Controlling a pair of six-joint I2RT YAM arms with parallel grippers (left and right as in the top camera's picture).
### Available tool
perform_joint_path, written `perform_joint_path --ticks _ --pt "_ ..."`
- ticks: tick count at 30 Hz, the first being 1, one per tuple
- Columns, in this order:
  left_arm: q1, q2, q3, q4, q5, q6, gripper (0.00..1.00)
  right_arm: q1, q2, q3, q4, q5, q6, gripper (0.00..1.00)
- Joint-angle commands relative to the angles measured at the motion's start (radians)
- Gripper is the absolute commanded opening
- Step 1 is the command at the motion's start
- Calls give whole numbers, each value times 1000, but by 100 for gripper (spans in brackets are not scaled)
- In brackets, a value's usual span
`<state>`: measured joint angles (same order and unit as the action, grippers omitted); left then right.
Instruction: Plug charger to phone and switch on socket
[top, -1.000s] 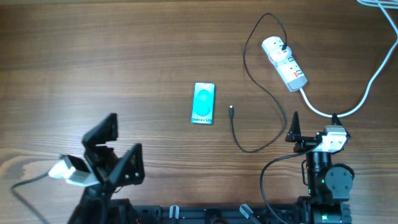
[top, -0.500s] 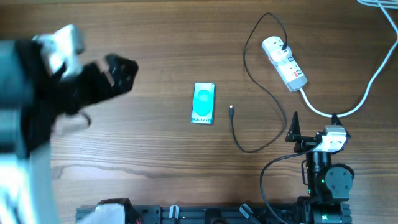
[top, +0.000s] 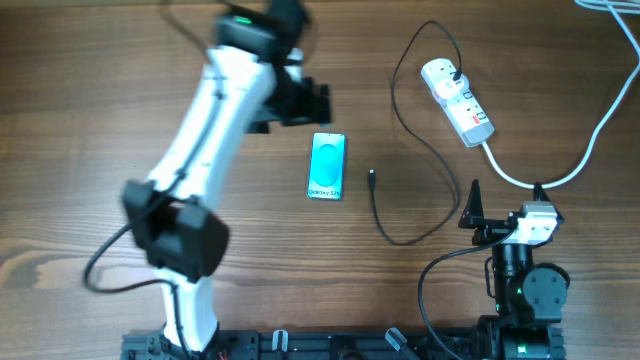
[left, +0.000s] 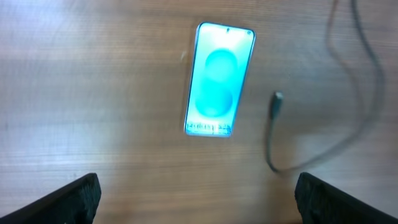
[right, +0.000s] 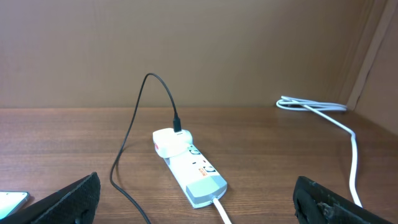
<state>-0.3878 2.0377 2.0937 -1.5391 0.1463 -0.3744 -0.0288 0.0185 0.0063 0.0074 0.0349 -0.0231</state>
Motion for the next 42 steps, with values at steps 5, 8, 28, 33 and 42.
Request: perform_joint_path --ticks 5,8,28,33,42 --pt "-180 109 12 165 -237 -61 100 4 -5 -1 3 10 12 100" --pt "-172 150 12 175 -229 -148 100 4 -5 -1 3 10 12 100" --pt "-136 317 -86 265 -57 -35 99 4 -5 -1 3 10 12 100" --pt "-137 317 -101 294 -57 -26 100 4 -5 -1 3 10 12 100" --pt "-140 317 -204 344 -57 -21 100 4 -5 -1 3 10 11 100"
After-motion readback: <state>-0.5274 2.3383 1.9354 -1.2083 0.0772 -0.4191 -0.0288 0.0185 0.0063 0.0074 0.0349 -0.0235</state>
